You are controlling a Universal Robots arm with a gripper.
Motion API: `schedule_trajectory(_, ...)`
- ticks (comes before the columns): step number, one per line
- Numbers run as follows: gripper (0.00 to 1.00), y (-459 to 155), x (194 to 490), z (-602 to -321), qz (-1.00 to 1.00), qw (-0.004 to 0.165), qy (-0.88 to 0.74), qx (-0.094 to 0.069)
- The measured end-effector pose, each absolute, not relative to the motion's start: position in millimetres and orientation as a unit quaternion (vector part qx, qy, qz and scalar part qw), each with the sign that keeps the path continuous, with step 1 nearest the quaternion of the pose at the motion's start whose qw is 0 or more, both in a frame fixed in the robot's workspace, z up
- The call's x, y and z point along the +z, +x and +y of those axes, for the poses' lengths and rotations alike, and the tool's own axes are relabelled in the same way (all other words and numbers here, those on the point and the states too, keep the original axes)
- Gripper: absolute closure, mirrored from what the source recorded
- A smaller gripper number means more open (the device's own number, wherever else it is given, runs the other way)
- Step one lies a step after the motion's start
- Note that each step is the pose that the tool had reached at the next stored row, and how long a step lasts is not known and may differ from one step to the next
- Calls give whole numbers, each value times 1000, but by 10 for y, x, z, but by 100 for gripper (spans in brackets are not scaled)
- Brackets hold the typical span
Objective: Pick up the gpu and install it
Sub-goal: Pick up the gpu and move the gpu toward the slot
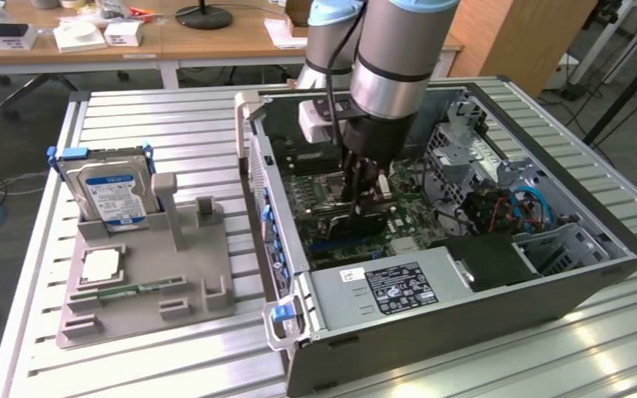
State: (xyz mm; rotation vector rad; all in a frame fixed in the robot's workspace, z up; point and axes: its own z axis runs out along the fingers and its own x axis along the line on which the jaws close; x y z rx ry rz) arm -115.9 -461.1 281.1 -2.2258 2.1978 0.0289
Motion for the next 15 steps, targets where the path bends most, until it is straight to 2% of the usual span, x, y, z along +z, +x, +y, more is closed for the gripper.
schedule_trajectory(15,60,-1159,3389,-4594,703,8,-712,8)
